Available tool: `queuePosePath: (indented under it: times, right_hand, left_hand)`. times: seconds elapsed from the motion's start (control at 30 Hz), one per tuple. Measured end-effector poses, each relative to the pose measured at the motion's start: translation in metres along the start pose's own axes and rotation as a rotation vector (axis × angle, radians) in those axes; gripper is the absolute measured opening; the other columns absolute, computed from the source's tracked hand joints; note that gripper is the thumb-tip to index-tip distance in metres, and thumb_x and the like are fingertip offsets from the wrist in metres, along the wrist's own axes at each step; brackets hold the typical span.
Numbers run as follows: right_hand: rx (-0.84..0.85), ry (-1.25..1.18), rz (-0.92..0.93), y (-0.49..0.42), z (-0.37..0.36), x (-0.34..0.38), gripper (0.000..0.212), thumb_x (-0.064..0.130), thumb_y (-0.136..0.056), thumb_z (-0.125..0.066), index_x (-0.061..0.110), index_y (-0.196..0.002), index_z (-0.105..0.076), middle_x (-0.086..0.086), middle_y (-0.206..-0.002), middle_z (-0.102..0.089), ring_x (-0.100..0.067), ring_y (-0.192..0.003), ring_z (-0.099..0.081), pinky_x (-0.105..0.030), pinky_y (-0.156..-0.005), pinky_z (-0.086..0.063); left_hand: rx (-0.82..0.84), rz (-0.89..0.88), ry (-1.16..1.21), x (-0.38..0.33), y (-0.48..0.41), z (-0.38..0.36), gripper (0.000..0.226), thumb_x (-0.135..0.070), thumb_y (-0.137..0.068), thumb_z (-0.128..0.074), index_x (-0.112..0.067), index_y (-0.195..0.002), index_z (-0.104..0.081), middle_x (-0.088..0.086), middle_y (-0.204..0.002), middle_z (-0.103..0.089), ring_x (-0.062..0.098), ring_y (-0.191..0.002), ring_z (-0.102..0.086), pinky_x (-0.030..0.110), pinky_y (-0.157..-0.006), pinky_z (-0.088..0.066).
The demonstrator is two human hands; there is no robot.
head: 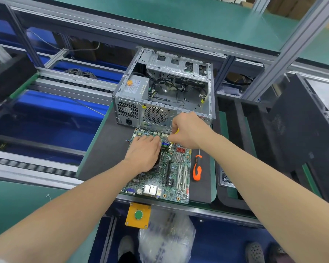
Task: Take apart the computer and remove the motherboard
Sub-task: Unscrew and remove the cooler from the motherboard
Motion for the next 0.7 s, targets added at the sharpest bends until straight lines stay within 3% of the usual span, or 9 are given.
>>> queuePosePath:
  times: [0.27, 0.6, 0.7]
  right_hand:
    - [0.016, -0.003, 0.022, 0.002, 0.001, -0.0001, 0.018, 0.029, -0.087, -0.073, 0.01, -0.088, -0.071, -0.008, -0.085, -0.069, -0.028, -0.081, -0.067, -0.031, -0.058, -0.05]
    - [0.029, 0.02, 0.03, 0.0024, 0.0002, -0.0016, 0.015, 0.028, -0.085, -0.072, 0.013, -0.087, -0.068, -0.007, -0.085, -0.07, -0.027, -0.08, -0.066, -0.036, -0.066, -0.057]
    - [0.041, 0.07, 0.064, 0.0007, -0.0012, 0.0034, 0.016, 0.028, -0.087, -0.07, 0.013, -0.092, -0.067, -0.007, -0.091, -0.066, -0.028, -0.082, -0.063, -0.032, -0.057, -0.048]
  left_hand:
    - [-0.009, 0.002, 0.013, 0.0003, -0.0001, -0.0003, 0.028, -0.033, -0.11, -0.026, -0.022, -0.107, -0.052, -0.001, -0.102, -0.067, 0.027, -0.095, -0.059, 0.041, -0.086, -0.039]
    - [-0.023, 0.007, 0.03, -0.0009, 0.0, 0.0011, 0.028, -0.033, -0.11, -0.026, -0.021, -0.104, -0.05, -0.001, -0.099, -0.066, 0.027, -0.093, -0.058, 0.041, -0.084, -0.037]
    - [-0.04, 0.009, 0.041, -0.0008, 0.0006, 0.0009, 0.028, -0.033, -0.11, -0.026, -0.021, -0.105, -0.051, -0.001, -0.1, -0.066, 0.028, -0.094, -0.059, 0.041, -0.086, -0.038]
Point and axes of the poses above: each hand's wrist, its own y-axis away from the middle knuckle, its own z-axis out of the back of the hand, x = y × z, the point moved 3 cm from there along -y, towards the middle knuckle
